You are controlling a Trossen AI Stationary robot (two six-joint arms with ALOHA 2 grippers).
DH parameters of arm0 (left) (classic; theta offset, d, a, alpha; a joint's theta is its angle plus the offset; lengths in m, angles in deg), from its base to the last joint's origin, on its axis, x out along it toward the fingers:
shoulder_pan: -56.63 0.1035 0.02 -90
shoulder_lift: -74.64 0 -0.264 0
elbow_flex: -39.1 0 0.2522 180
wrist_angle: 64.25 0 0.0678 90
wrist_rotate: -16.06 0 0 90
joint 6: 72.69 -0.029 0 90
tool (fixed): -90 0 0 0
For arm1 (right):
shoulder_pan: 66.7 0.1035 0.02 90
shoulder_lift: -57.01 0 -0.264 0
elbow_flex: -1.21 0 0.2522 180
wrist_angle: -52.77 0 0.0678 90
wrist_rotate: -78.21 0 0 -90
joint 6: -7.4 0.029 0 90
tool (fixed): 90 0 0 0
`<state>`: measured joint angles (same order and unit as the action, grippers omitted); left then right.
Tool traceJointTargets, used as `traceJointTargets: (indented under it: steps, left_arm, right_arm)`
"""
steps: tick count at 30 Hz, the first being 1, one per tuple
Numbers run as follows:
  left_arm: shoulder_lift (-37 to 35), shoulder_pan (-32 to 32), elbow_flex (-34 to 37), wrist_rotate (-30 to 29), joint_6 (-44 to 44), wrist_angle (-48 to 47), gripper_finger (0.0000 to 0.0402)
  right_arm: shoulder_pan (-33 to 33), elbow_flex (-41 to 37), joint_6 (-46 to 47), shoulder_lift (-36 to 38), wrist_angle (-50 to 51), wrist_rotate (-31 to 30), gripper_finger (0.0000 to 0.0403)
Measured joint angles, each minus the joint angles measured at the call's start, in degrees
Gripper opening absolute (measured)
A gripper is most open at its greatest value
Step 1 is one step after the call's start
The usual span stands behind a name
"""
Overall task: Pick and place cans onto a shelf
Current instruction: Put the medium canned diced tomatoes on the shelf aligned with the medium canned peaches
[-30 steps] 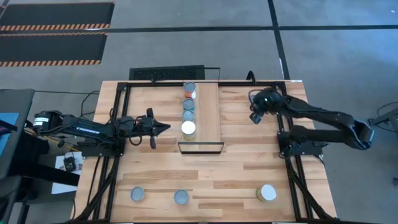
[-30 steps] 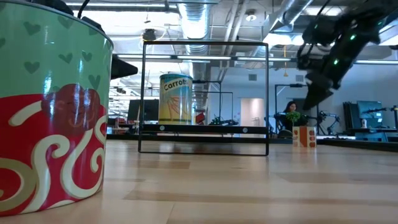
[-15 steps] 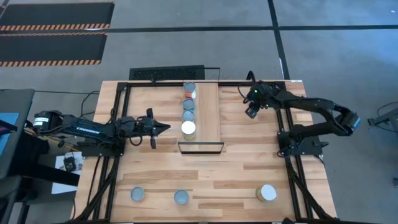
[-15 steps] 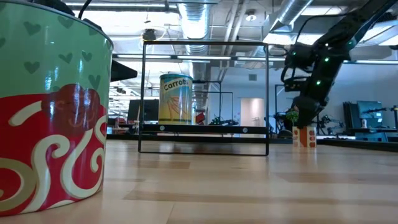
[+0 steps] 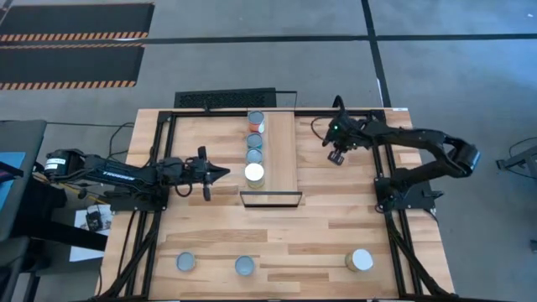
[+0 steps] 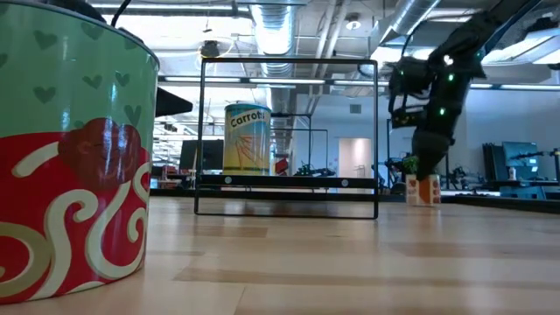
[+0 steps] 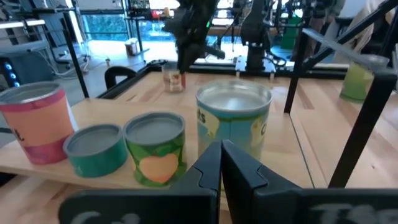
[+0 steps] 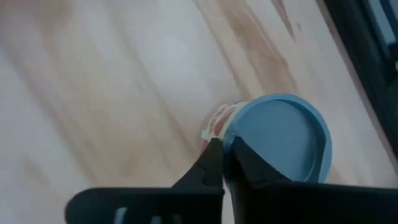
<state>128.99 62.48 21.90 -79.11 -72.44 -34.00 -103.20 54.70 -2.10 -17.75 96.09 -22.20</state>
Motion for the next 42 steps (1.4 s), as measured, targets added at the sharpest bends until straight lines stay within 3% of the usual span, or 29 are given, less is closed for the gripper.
traceJointTargets:
  steps: [6, 11, 20, 28, 42]
  left_arm:
    - [0.0, 0.0, 0.0, -0.02, 0.59, -0.4, 0.0]
    - [0.0, 0.0, 0.0, 0.0, 3.18, -1.06, 0.0]
    - [0.0, 0.0, 0.0, 0.02, 4.39, -2.02, 0.0]
    - [0.0, -0.02, 0.0, -2.67, 6.03, -2.1, 0.0]
    - [0.0, -0.02, -0.02, -3.35, 3.9, -2.3, 0.0]
  right_arm:
    - [9.37, 0.56, 3.55, 5.06, 3.72, 2.09, 0.0032]
    - [18.29, 0.58, 6.54, 10.46, 6.08, 2.8, 0.0014]
    - [28.92, 0.6, 3.66, 14.42, 1.54, 3.04, 0.0023]
    - [26.58, 1.31, -8.29, 10.57, -11.2, 11.93, 0.0015]
    - [21.34, 20.26, -21.26, -12.17, -6.11, 17.89, 0.0016]
